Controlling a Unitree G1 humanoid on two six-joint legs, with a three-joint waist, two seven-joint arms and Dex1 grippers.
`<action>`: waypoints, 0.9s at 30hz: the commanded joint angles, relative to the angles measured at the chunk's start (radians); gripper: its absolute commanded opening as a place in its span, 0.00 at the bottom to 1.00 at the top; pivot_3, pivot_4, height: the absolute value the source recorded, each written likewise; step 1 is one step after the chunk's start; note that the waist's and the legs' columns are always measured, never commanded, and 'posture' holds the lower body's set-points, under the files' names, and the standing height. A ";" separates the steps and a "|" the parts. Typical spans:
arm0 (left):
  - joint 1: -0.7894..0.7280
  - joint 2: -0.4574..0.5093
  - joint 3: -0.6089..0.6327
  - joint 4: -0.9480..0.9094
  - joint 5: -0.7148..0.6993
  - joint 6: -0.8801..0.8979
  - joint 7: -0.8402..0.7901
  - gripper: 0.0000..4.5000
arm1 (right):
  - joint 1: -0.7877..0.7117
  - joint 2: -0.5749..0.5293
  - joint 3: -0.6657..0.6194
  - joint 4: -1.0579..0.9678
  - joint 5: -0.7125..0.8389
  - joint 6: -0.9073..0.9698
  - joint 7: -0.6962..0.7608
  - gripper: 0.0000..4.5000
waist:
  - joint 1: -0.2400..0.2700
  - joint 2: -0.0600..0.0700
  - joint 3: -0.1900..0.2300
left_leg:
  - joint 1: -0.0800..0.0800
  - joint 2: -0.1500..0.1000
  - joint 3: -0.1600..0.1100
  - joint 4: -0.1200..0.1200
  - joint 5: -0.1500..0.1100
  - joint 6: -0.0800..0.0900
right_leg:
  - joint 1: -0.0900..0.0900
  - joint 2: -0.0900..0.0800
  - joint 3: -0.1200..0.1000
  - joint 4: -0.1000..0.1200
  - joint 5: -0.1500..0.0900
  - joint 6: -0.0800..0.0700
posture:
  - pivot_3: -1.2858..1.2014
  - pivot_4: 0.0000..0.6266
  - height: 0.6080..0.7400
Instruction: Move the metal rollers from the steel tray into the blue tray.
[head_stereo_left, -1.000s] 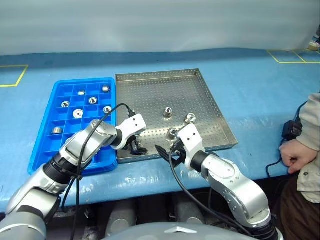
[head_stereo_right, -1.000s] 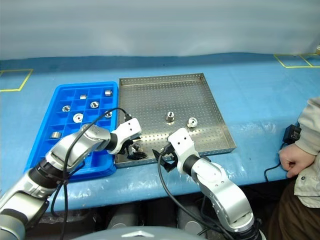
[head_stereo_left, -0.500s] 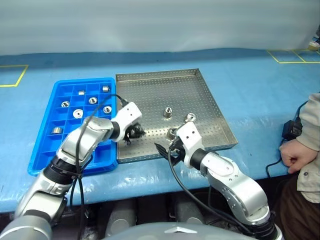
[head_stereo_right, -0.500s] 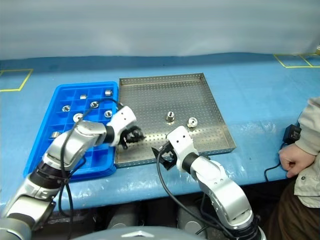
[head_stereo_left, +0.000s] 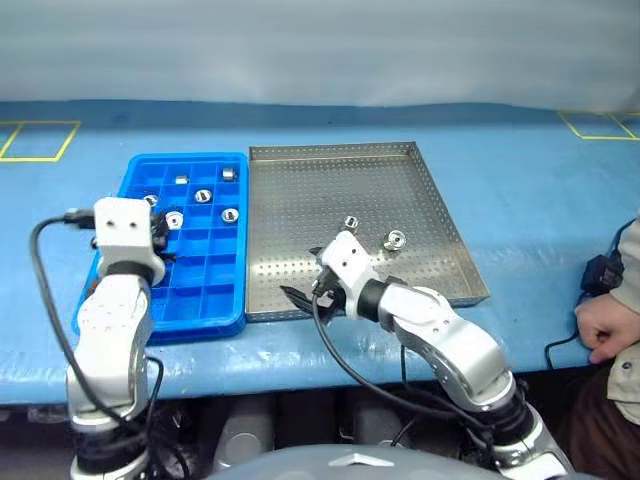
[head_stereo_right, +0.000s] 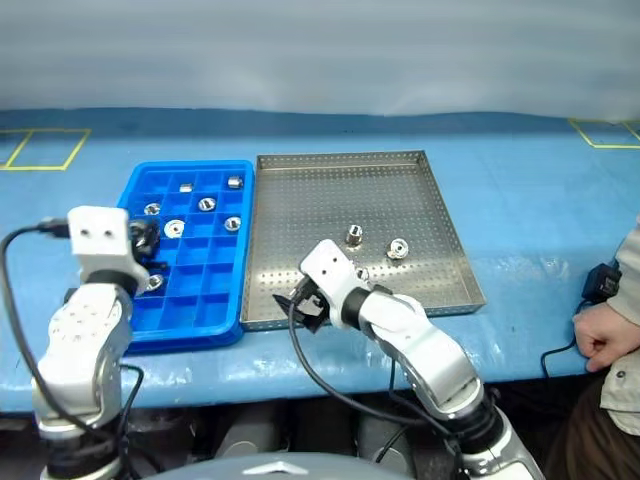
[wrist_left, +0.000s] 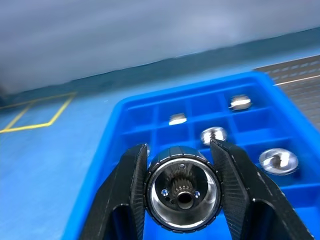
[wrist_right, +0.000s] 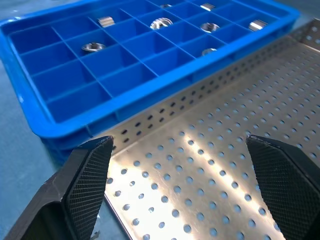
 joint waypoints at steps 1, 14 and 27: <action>0.036 -0.044 0.048 -0.084 0.017 -0.021 0.041 0.38 | -0.040 0.013 0.023 0.022 0.012 -0.095 0.064 1.00 | 0.016 0.000 0.000 | 0.000 0.000 0.000 0.000 0.000 0.000 | 0.000 0.000 0.000 0.000 0.000 0.000 | 0.63 0.24 1.00; 0.136 -0.127 0.061 -0.049 -0.011 0.046 0.022 0.45 | -0.037 0.031 0.065 0.044 -0.003 -0.127 0.084 1.00 | 0.040 0.000 0.000 | -0.001 0.000 -0.002 0.000 0.000 0.000 | 0.000 -0.001 -0.003 0.000 -0.001 -0.002 | 0.63 0.24 1.00; -0.025 -0.130 0.001 -0.043 -0.133 -0.181 -0.103 1.00 | 0.012 0.014 -0.032 -0.016 -0.020 -0.093 -0.021 1.00 | 0.032 0.000 0.000 | -0.003 0.000 -0.002 0.000 0.000 0.000 | -0.001 -0.002 -0.004 0.000 -0.001 -0.003 | 0.59 0.24 1.00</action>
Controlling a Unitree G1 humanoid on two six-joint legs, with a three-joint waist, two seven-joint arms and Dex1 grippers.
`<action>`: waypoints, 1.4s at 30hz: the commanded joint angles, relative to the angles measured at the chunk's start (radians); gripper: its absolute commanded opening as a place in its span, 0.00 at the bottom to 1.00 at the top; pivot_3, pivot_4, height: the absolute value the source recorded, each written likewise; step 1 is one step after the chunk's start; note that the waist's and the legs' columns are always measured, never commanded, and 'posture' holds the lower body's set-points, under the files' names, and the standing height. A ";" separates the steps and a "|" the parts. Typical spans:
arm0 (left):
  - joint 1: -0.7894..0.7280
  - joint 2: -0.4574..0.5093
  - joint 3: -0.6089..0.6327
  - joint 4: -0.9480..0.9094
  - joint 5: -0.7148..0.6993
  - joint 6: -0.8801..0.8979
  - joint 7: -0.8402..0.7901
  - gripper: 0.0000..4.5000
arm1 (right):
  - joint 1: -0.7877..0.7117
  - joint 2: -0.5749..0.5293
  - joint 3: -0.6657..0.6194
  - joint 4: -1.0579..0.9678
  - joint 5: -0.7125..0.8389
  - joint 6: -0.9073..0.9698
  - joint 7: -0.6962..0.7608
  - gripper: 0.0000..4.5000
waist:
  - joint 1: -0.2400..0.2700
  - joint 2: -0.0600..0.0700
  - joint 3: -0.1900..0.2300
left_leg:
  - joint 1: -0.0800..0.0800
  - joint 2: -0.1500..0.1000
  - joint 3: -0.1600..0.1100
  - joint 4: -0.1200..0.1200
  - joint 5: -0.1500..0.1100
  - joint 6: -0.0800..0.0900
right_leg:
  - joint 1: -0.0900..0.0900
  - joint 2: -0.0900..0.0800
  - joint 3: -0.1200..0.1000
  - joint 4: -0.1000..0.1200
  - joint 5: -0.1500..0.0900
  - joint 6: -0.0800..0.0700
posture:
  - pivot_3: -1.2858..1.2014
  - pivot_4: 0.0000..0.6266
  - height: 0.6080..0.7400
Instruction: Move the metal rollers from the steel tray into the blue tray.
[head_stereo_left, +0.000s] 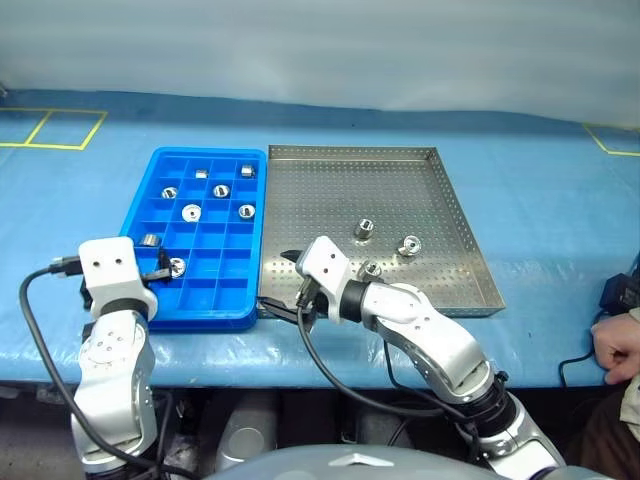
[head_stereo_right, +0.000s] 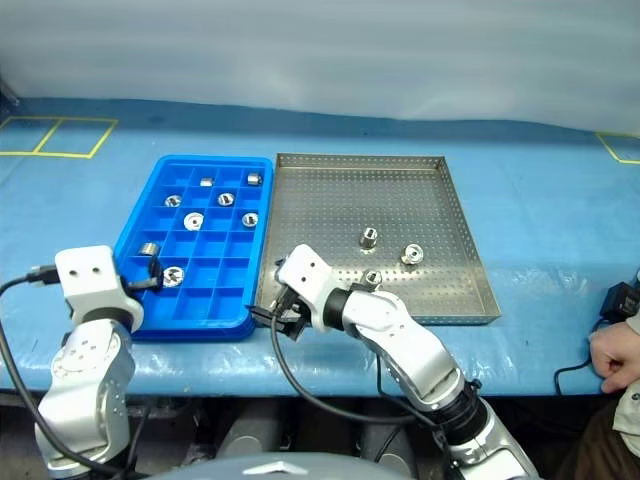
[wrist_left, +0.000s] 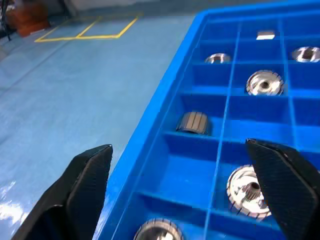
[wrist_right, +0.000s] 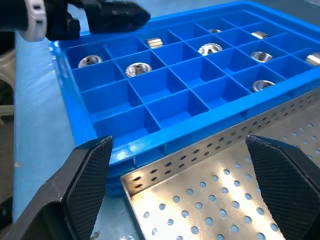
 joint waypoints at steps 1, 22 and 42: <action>-0.041 -0.008 -0.034 -0.002 -0.099 -0.144 -0.089 1.00 | -0.006 0.056 -0.093 -0.033 -0.029 0.006 -0.113 1.00 | -0.006 0.000 0.000 | 0.000 0.000 0.000 0.000 0.000 0.000 | 0.000 0.000 0.000 0.000 0.001 -0.001 | 0.58 0.24 1.00; 0.084 0.143 -0.436 0.020 -0.252 -0.222 -0.345 1.00 | -0.321 0.331 -0.434 0.641 -0.160 -0.025 -0.511 1.00 | -0.079 0.004 0.002 | 0.000 0.001 0.002 -0.001 0.000 0.000 | -0.001 0.003 0.002 0.001 0.003 -0.004 | 0.56 0.24 1.00; 0.144 0.121 -0.421 0.001 -0.221 -0.244 -0.228 1.00 | -0.382 0.363 -0.373 0.663 -0.178 0.050 -0.470 0.38 | -0.065 0.008 0.004 | 0.000 0.002 0.002 -0.002 0.000 0.000 | -0.002 0.003 0.002 0.001 0.004 -0.001 | 0.61 0.24 1.00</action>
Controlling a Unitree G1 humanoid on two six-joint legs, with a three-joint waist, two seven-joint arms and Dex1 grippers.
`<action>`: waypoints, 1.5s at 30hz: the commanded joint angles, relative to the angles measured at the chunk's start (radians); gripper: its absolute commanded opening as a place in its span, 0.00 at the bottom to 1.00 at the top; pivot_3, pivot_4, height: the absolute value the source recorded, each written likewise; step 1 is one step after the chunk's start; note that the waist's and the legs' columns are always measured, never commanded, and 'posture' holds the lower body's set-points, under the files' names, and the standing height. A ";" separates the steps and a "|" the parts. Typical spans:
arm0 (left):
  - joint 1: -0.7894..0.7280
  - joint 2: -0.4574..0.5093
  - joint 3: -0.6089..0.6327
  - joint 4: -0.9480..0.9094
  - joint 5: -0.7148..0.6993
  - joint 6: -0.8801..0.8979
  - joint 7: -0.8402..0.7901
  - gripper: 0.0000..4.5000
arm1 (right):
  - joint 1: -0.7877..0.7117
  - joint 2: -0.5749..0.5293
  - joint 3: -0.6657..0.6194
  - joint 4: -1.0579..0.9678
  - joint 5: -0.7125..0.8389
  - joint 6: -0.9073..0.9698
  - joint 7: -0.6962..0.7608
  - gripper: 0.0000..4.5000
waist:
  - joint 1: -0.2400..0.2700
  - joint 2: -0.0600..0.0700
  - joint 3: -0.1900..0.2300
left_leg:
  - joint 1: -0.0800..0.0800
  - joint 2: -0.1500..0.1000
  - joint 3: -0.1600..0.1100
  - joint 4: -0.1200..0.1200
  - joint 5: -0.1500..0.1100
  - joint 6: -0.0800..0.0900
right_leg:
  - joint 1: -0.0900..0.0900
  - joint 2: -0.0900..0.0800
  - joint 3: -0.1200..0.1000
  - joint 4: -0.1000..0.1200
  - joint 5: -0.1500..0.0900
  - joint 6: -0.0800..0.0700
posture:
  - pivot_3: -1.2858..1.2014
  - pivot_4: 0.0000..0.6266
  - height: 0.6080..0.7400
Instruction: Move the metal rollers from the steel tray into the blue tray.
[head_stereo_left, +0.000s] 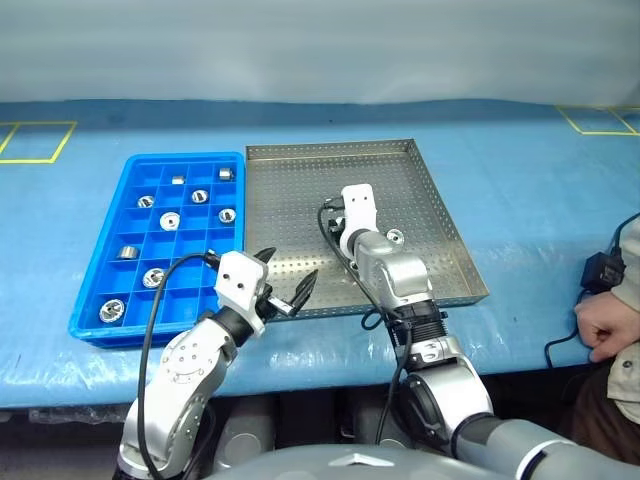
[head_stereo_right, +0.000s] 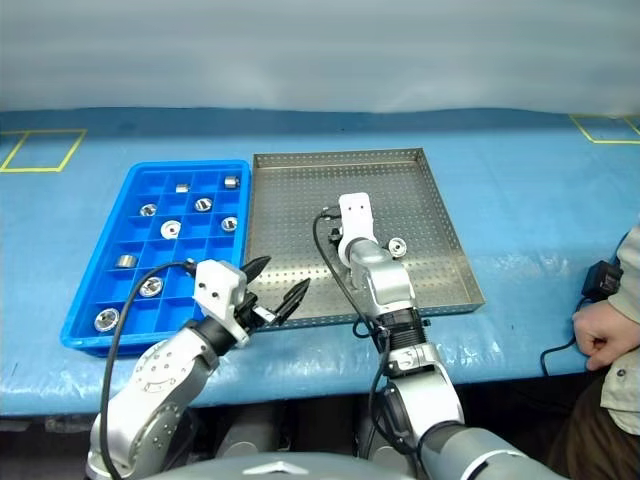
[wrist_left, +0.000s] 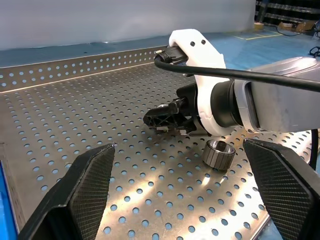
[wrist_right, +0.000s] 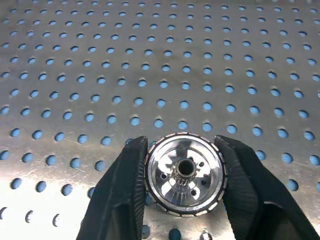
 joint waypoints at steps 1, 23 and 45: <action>0.007 -0.019 0.063 -0.042 0.012 -0.034 0.053 1.00 | -0.040 0.010 0.048 -0.129 0.002 0.029 0.031 0.38 | 0.003 0.000 0.000 | 0.000 0.000 0.000 0.000 0.000 0.000 | 0.000 0.000 0.000 0.000 -0.001 0.001 | 0.61 0.24 1.00; 0.221 -0.093 0.274 -0.201 0.024 -0.094 0.225 1.00 | -0.205 0.114 0.289 -0.029 0.046 -0.095 0.285 0.38 | 0.131 0.001 0.001 | -0.002 0.000 -0.003 -0.003 0.000 -0.001 | -0.001 -0.001 -0.005 -0.002 -0.006 -0.001 | 0.72 0.24 1.00; 0.302 -0.123 0.239 -0.242 0.061 -0.102 0.260 1.00 | -0.272 0.148 0.273 0.218 0.047 -0.264 0.323 0.38 | 0.298 0.001 0.001 | -0.013 -0.002 -0.003 -0.003 0.000 -0.004 | -0.013 0.002 -0.007 -0.001 -0.003 0.004 | 0.75 0.24 1.00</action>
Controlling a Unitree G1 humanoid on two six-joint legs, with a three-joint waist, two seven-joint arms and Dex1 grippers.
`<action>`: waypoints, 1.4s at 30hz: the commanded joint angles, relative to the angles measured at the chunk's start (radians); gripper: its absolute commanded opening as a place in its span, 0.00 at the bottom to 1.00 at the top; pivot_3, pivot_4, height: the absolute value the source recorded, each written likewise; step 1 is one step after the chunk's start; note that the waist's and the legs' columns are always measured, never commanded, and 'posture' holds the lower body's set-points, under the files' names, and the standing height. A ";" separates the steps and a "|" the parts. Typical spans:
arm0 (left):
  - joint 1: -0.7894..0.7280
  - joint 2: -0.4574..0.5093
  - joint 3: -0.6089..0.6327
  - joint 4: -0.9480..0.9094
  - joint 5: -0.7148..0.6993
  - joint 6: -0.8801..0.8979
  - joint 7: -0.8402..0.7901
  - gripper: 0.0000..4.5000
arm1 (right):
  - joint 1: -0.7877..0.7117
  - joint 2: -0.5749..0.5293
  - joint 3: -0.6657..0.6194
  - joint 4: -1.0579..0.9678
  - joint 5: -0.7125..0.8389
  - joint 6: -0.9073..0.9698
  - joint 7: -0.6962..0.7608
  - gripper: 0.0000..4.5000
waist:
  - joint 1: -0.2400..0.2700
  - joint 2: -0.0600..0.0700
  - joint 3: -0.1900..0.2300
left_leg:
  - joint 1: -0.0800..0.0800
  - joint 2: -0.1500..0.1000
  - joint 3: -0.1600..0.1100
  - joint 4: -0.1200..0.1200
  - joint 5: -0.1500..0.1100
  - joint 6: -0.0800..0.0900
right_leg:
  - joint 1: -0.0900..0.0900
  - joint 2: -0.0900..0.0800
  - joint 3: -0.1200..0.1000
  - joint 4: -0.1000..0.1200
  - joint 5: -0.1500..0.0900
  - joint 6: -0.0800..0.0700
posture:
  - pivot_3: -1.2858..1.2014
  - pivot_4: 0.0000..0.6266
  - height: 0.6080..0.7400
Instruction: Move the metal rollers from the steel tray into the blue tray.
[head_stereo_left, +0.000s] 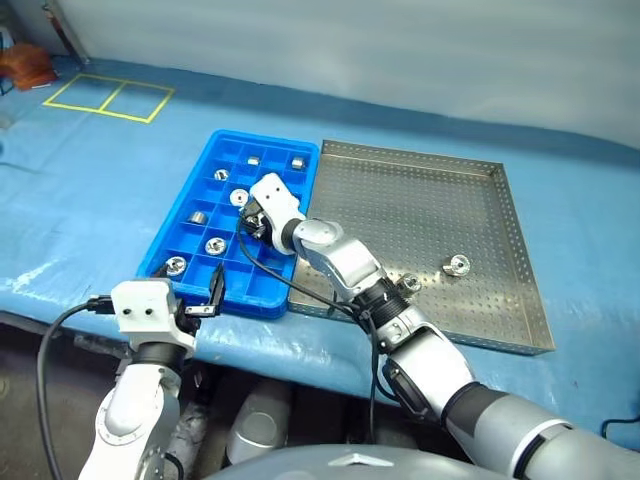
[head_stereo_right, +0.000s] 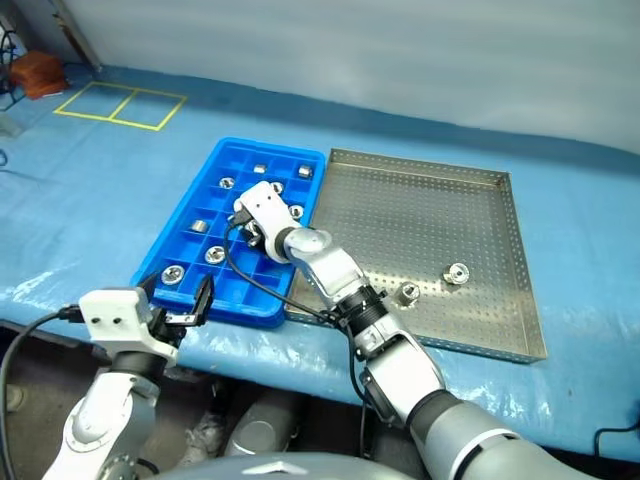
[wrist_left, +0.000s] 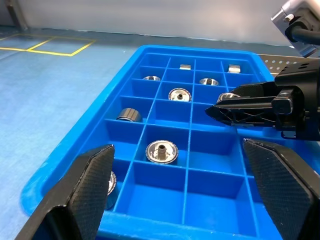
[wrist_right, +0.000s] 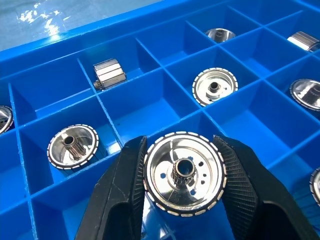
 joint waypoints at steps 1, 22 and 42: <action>0.008 -0.005 -0.007 -0.061 0.011 -0.021 0.006 1.00 | -0.071 0.093 -0.027 -0.008 0.009 -0.040 -0.008 0.38 | 0.019 0.000 0.000 | 0.000 0.000 0.000 0.000 0.000 0.000 | 0.000 0.000 0.000 0.000 0.000 0.000 | 0.75 0.24 1.00; -0.110 0.026 -0.027 0.031 -0.017 0.012 -0.061 1.00 | -0.004 0.010 -0.084 -0.099 -0.015 0.029 -0.050 0.73 | 0.037 0.000 0.000 | -0.003 0.001 0.000 0.001 0.000 -0.003 | 0.000 0.000 -0.009 0.000 -0.001 -0.002 | 0.68 0.24 1.00; -0.263 0.159 -0.194 0.159 -0.016 0.034 -0.240 1.00 | 0.372 -0.146 -0.365 -0.757 -0.027 0.463 -0.296 1.00 | -0.183 0.004 -0.002 | -0.001 0.000 -0.006 0.004 0.000 -0.003 | 0.005 0.000 -0.009 0.002 0.002 -0.008 | 0.59 0.24 1.00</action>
